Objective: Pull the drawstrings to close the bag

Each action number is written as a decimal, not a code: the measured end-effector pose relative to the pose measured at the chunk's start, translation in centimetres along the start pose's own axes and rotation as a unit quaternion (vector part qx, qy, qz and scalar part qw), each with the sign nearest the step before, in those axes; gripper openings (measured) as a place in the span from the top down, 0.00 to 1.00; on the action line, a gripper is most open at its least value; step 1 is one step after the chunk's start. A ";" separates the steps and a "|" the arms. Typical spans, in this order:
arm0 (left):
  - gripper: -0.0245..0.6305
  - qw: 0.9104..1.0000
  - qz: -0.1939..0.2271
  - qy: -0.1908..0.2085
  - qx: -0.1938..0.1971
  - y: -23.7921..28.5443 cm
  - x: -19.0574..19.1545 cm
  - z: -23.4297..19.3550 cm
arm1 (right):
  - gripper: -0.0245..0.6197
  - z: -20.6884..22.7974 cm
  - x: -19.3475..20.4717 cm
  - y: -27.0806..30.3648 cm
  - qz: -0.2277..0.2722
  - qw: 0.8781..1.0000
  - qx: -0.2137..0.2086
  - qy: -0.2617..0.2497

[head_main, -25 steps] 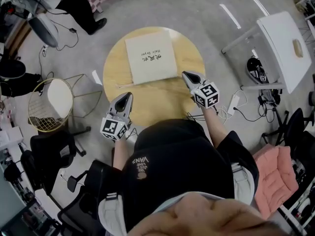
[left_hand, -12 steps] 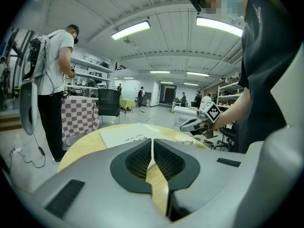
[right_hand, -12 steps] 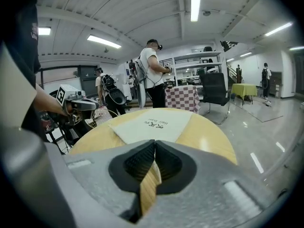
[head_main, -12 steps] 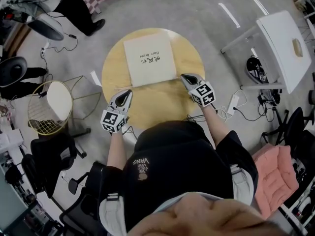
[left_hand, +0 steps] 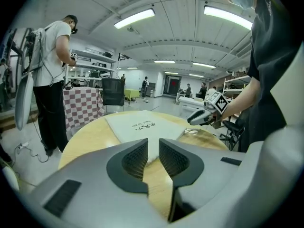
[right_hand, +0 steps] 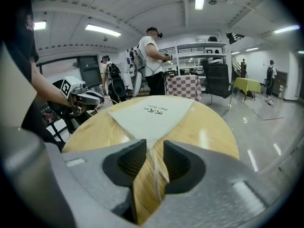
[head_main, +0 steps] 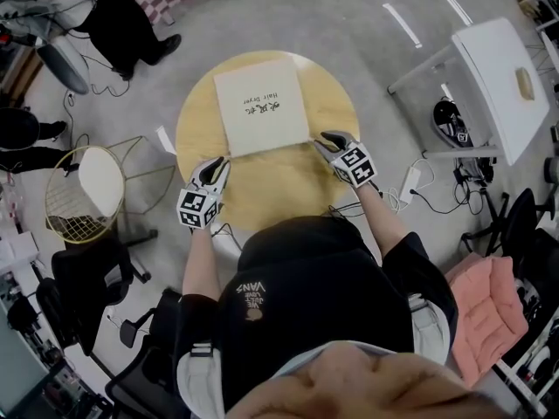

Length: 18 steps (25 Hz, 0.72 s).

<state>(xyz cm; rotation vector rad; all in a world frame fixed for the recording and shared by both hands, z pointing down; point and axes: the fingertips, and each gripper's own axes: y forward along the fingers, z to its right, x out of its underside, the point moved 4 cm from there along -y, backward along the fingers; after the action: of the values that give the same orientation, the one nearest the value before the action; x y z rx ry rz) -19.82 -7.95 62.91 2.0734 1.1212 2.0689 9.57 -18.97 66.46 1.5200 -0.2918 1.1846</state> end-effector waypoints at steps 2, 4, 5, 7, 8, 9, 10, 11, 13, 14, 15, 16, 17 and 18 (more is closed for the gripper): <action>0.83 1.000 -0.008 0.004 0.002 0.2 0.1 -0.2 | 0.79 -0.2 0.2 0.3 -0.015 1.000 -0.007 -0.016; 0.83 1.000 -0.013 0.008 0.004 0.3 0.1 -0.3 | 0.79 -0.4 0.6 0.7 -0.030 0.999 -0.014 -0.029; 0.83 1.000 -0.013 0.008 0.004 0.4 0.1 -0.4 | 0.79 -0.4 0.8 0.9 -0.037 0.999 -0.018 -0.035; 0.83 1.000 -0.014 0.007 0.005 0.6 0.1 -0.3 | 0.79 -0.4 1.2 1.3 -0.049 0.997 -0.025 -0.047; 0.83 1.000 -0.014 0.006 0.005 0.6 0.1 -0.2 | 0.79 -0.5 1.3 1.5 -0.054 0.997 -0.028 -0.055; 0.83 1.000 -0.015 0.006 0.006 0.7 0.1 -0.1 | 0.79 -0.5 1.4 1.6 -0.058 0.996 -0.030 -0.063; 0.83 1.000 -0.015 0.006 0.006 0.7 0.1 0.0 | 0.79 -0.6 1.4 1.8 -0.063 0.995 -0.033 -0.072; 0.83 1.000 -0.015 0.005 0.007 0.7 0.1 0.1 | 0.79 -0.6 1.5 2.0 -0.067 0.994 -0.036 -0.081; 0.83 1.000 -0.016 0.004 0.006 0.7 0.1 0.2 | 0.79 -0.6 1.5 2.5 -0.075 0.992 -0.042 -0.092; 0.83 1.000 -0.016 0.003 0.005 0.6 0.2 0.2 | 0.79 -0.6 1.5 2.6 -0.076 0.992 -0.044 -0.094; 0.83 1.000 -0.016 0.001 0.003 0.5 0.2 0.3 | 0.79 -0.6 1.5 2.7 -0.077 0.991 -0.045 -0.095; 0.83 1.000 -0.016 -0.001 0.001 0.4 0.2 0.3 | 0.79 -0.6 1.6 2.8 -0.078 0.991 -0.046 -0.096; 0.83 1.000 -0.016 -0.003 -0.001 0.4 0.3 0.3 | 0.79 -0.5 1.7 2.9 -0.079 0.991 -0.047 -0.097; 0.83 1.000 -0.015 -0.006 -0.003 0.3 0.3 0.2 | 0.79 -0.5 1.8 2.9 -0.080 0.991 -0.049 -0.098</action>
<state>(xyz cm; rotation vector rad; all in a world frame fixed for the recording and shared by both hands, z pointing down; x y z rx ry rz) -19.51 -7.89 63.30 2.0492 1.1372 2.0419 7.99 -18.78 69.56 1.5454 -0.3465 0.8843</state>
